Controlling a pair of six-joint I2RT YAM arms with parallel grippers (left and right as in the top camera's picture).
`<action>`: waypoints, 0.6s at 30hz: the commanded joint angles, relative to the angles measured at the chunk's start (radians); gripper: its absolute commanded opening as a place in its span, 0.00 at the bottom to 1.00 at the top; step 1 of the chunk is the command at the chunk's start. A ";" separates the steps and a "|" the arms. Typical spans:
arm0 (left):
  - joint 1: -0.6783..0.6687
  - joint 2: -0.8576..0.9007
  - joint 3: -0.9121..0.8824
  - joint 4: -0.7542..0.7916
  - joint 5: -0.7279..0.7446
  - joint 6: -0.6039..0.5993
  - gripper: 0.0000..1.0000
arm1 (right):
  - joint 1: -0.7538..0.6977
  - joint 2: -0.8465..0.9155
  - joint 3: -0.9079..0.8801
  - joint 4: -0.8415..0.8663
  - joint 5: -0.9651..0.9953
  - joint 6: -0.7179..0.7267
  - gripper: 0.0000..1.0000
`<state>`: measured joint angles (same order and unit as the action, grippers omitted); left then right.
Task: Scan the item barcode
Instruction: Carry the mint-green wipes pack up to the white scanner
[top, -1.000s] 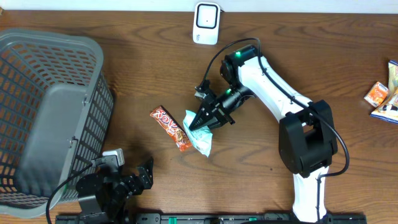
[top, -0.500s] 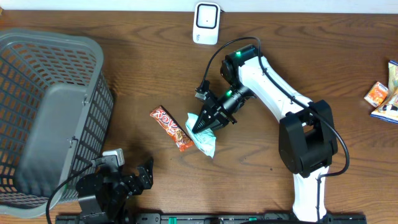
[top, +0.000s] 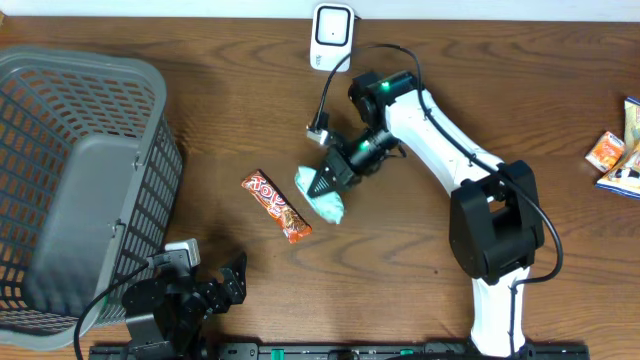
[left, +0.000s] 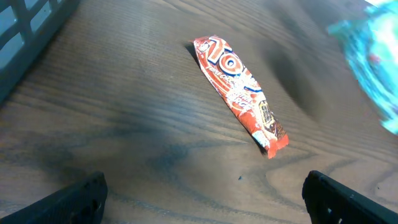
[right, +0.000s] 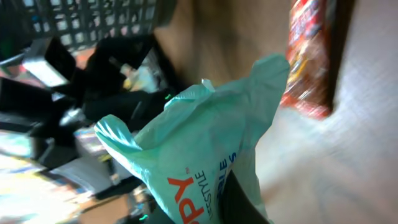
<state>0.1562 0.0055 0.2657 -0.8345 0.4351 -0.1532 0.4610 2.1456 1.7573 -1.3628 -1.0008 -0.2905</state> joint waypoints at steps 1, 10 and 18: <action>0.002 -0.002 -0.002 -0.003 -0.006 -0.002 0.98 | -0.036 -0.024 0.013 0.132 0.085 0.038 0.01; 0.002 -0.002 -0.002 -0.003 -0.006 -0.002 0.98 | -0.092 -0.024 0.014 0.544 0.387 0.217 0.01; 0.002 -0.002 -0.002 -0.003 -0.006 -0.002 0.98 | -0.097 -0.024 0.029 0.802 0.705 0.312 0.01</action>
<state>0.1562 0.0055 0.2657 -0.8345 0.4347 -0.1535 0.3687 2.1456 1.7584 -0.6121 -0.4473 -0.0254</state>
